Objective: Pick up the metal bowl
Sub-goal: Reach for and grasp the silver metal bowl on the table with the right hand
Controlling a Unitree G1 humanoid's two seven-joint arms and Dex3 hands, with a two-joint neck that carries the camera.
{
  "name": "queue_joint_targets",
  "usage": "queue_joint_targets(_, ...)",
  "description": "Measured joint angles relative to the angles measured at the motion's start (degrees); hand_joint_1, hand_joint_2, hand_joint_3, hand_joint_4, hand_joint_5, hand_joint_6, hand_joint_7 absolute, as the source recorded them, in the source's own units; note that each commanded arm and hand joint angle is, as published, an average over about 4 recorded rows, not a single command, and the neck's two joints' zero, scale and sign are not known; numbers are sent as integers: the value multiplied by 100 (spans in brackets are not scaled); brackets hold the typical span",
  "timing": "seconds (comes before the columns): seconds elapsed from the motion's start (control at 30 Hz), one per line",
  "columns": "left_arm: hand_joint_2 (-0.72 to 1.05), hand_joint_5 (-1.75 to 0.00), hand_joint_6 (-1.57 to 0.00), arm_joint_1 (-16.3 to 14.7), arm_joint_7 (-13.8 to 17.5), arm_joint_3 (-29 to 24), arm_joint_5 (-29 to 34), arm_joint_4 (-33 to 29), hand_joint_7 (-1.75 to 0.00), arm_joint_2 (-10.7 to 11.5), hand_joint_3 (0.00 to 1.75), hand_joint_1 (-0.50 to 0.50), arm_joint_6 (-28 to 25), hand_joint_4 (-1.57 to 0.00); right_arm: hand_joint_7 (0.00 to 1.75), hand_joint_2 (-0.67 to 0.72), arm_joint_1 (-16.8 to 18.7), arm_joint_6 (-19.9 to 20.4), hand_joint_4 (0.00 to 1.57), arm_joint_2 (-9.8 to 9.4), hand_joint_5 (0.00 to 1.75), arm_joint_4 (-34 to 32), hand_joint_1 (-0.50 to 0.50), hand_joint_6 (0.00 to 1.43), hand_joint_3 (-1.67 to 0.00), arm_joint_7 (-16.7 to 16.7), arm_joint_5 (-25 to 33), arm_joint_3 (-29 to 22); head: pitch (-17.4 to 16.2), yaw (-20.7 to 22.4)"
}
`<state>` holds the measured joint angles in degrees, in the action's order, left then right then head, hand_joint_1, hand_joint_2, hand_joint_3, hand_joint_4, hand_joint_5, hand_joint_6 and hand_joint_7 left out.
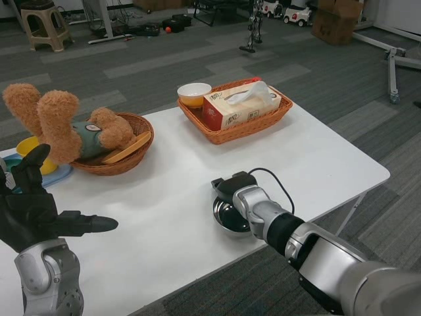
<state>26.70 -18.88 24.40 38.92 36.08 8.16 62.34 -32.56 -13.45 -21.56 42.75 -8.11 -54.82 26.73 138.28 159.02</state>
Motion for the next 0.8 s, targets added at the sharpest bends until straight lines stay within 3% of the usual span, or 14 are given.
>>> queue_joint_targets(0.13,-64,-133,0,-1,0,0,0,0,-7,0,0,-46,0,-112,12,60,-26,5,0,0,22,43,-42,0,0,4,0,25,-2,2)
queue_joint_targets(0.2,-64,-133,0,-1,0,0,0,0,-7,0,0,-46,0,-112,28,57,-50,11,0,0,58,85,-42,0,-4,7,1,39,-4,4)
queue_joint_targets(0.23,-64,-133,0,-2,0,0,0,0,-7,0,0,-46,0,-112,45,55,-67,15,0,0,80,115,-42,0,-6,9,1,48,-4,5)
queue_joint_targets(0.27,-64,-133,0,-2,0,0,0,0,-7,0,0,-46,0,-112,73,53,-83,20,0,0,99,145,-42,0,-8,10,1,57,-5,5)
queue_joint_targets(0.37,-61,-133,0,-3,0,0,0,0,-7,0,0,-46,0,-112,145,50,-128,37,0,0,121,228,-42,0,-8,14,1,82,-11,4)
queue_joint_targets(0.43,-59,-133,0,-3,0,0,0,0,-7,0,0,-46,0,-112,168,47,-152,64,0,-1,128,272,-41,0,-8,29,1,96,-19,2)
queue_joint_targets(0.53,-64,-133,0,-3,0,0,0,0,-7,0,0,-46,0,-112,175,42,-176,117,0,-2,145,334,-38,0,-14,55,3,102,-30,5)
queue_joint_targets(0.67,-64,-133,0,-3,0,0,0,0,-7,0,0,-46,0,-112,169,31,-182,187,0,-7,172,369,-28,0,-42,110,69,90,-42,18)
queue_joint_targets(0.8,-64,-133,0,-3,0,0,0,0,-7,0,0,-46,0,-112,166,22,-149,374,0,-9,167,418,-21,0,-63,228,181,-119,-53,28)
